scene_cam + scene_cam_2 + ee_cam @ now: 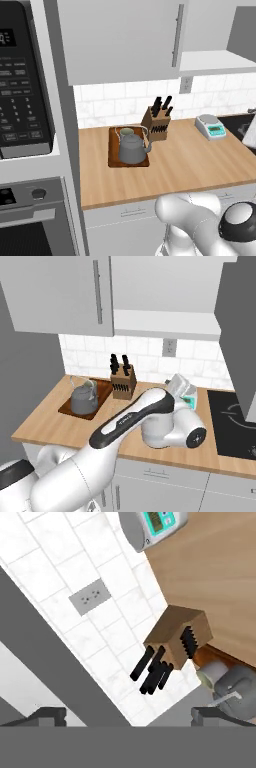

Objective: Pick the kettle from the counter and place it on the tray. Then pick the mug from the cabinet and place it on the tray. Then close the cabinet doors.

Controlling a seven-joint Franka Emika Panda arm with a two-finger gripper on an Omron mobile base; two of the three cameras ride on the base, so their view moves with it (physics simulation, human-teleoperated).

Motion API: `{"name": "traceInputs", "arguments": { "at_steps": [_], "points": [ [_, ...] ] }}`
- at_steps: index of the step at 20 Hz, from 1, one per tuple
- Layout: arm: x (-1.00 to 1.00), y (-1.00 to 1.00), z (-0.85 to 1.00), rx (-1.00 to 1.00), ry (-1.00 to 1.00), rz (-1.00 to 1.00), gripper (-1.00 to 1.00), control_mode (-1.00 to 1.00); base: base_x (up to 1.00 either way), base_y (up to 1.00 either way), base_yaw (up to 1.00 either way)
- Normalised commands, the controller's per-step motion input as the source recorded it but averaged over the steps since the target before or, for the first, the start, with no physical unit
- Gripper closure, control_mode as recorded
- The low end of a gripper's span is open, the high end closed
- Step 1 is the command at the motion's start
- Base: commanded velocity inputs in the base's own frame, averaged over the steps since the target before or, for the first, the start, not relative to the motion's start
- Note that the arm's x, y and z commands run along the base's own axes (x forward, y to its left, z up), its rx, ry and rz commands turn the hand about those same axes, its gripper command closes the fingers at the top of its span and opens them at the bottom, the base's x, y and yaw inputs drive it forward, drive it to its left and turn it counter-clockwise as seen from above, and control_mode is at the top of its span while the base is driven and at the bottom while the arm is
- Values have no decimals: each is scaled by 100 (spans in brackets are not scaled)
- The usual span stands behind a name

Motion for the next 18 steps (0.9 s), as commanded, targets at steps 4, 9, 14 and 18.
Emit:
{"name": "traceInputs", "arguments": {
  "at_steps": [4,9,14,18],
  "points": [
    [0,-46,33,21,-31,0,-100,-100,0,0,0],
    [0,-43,41,13,-15,-1,-100,-100,0,0,0],
    [0,-42,41,2,-5,-5,-100,-100,0,0,0],
    [-6,-34,14,0,0,-9,-100,-100,0,0,0]
  ]
}}
